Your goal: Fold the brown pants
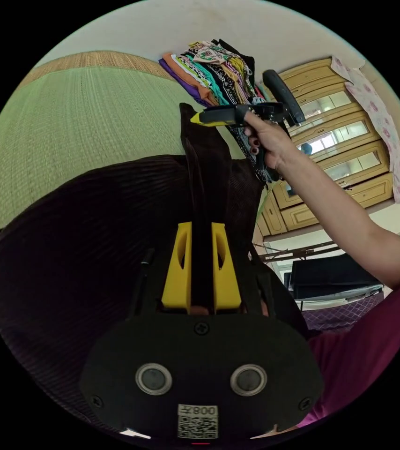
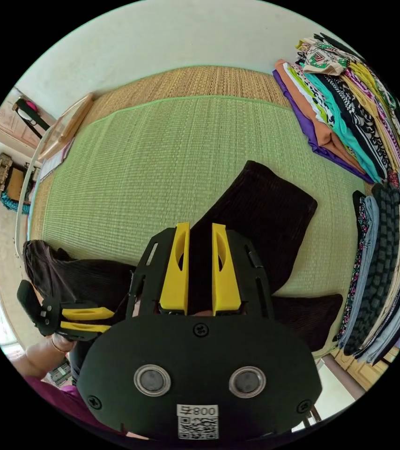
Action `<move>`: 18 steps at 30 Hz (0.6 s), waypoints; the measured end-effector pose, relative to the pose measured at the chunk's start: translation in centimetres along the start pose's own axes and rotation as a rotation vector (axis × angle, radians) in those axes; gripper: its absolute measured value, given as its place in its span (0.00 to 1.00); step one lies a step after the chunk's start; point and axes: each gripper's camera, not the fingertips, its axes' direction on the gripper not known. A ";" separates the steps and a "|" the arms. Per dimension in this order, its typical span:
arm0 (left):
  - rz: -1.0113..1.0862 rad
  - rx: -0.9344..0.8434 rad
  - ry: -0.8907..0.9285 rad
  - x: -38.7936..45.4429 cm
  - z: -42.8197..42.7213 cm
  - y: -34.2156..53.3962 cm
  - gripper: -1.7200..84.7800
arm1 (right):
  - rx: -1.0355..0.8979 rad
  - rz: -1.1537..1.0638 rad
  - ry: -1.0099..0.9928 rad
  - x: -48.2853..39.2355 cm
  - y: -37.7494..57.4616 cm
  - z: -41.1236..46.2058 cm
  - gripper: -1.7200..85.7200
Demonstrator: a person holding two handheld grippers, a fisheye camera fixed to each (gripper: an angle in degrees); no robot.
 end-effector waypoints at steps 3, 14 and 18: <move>0.004 0.003 0.006 0.9 1.9 -2.2 0.09 | -0.067 0.035 0.034 0.9 -1.3 2.6 0.11; 0.050 0.033 0.080 6.3 6.7 -9.7 0.06 | -0.006 0.043 -0.012 5.9 5.2 0.8 0.07; 0.170 0.017 0.074 11.1 8.4 -12.4 0.05 | 0.127 0.049 -0.079 10.7 12.1 -4.9 0.06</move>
